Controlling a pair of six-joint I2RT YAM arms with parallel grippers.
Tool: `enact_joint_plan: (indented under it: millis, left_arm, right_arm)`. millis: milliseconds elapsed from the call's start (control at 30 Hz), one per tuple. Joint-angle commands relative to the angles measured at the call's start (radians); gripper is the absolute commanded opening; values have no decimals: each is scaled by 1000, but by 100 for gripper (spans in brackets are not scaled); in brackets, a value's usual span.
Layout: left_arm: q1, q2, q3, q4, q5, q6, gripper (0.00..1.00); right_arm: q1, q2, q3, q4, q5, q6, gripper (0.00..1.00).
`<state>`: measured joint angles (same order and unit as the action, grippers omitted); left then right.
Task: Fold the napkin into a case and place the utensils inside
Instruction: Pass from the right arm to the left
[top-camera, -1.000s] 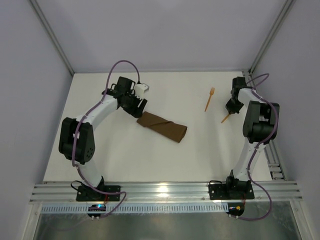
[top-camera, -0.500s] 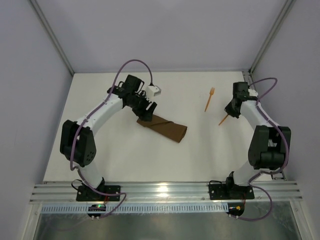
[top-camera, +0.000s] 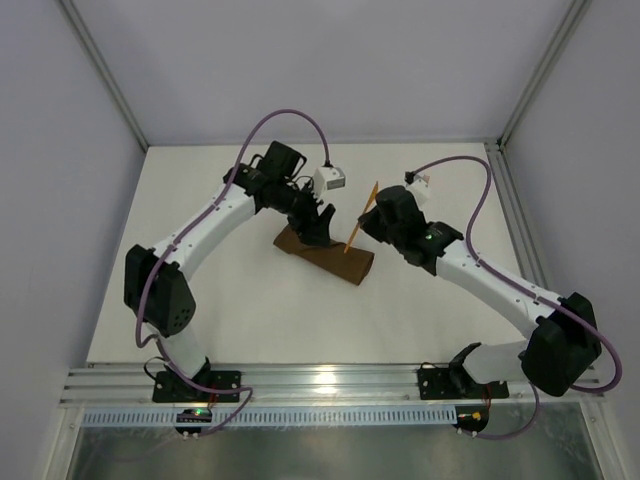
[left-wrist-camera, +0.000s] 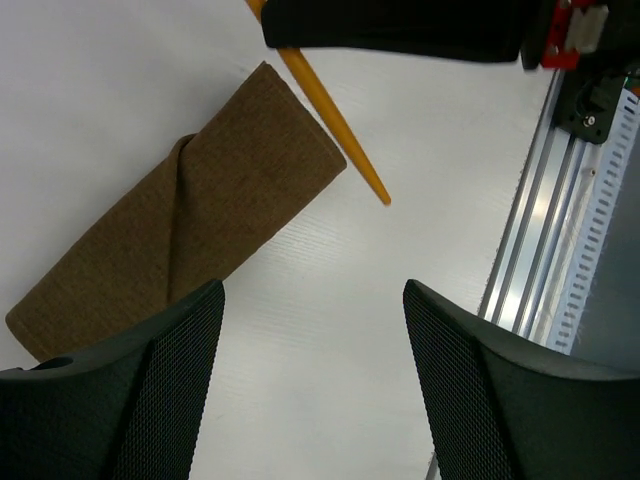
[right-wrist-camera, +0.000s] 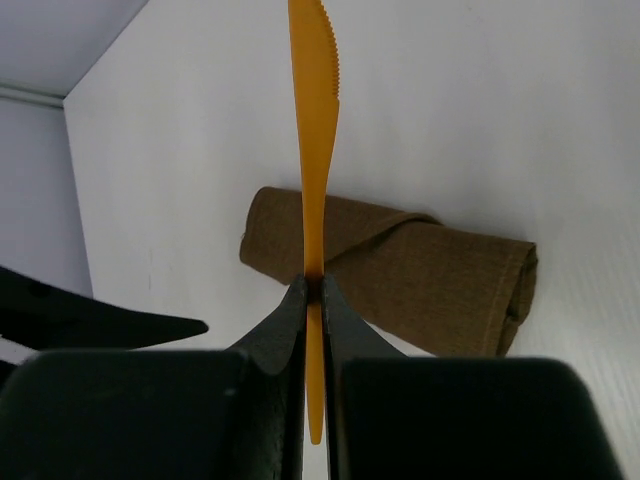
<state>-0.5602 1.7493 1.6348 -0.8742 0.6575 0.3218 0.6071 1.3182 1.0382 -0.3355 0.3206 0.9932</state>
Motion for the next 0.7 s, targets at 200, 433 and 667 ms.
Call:
enact_joint_plan:
  millis: [200,433,667]
  left_arm:
    - [8,-34,-6,72,77,-104,75]
    - [8,-20,7,103,108,-141,60]
    - [8,15,11,87,114,-147,35]
  right_arm:
    - [152,-57,-33,202,164,134,3]
    - [184,-51,-56,243,166,157,3]
    - [194,-65,-84,326,147,148,3]
